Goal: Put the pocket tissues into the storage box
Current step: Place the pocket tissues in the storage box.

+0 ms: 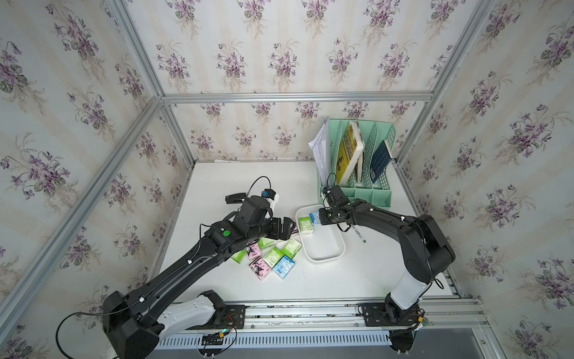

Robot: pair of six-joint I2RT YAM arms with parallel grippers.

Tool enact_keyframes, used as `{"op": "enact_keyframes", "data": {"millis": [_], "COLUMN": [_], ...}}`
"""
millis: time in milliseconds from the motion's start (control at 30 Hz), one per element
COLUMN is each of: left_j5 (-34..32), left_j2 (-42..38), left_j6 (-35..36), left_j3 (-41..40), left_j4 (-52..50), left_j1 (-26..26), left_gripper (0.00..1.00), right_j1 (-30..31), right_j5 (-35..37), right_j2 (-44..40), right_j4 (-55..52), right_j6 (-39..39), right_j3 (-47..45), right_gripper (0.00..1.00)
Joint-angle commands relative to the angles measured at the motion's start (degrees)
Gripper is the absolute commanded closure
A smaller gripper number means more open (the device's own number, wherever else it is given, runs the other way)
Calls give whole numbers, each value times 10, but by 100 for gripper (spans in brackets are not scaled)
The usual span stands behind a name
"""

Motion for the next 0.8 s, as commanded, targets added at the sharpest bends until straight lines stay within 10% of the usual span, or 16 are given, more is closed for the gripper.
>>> {"op": "enact_keyframes", "data": {"millis": [0, 333, 767], "left_j5": [-9, -13, -21], "left_j2": [3, 5, -6], "left_j6": [10, 13, 18], "left_j3": [3, -3, -9], "left_j4": [19, 21, 17], "left_j1": [-3, -4, -4], "left_gripper": [1, 1, 1], "right_j1": [-1, -1, -1], "right_j5": [-3, -27, -15], "right_j2": [10, 39, 15], "right_j4": [15, 30, 27], "right_j6": [1, 3, -3], "right_j3": [4, 14, 16], "right_gripper": [100, 96, 37]}}
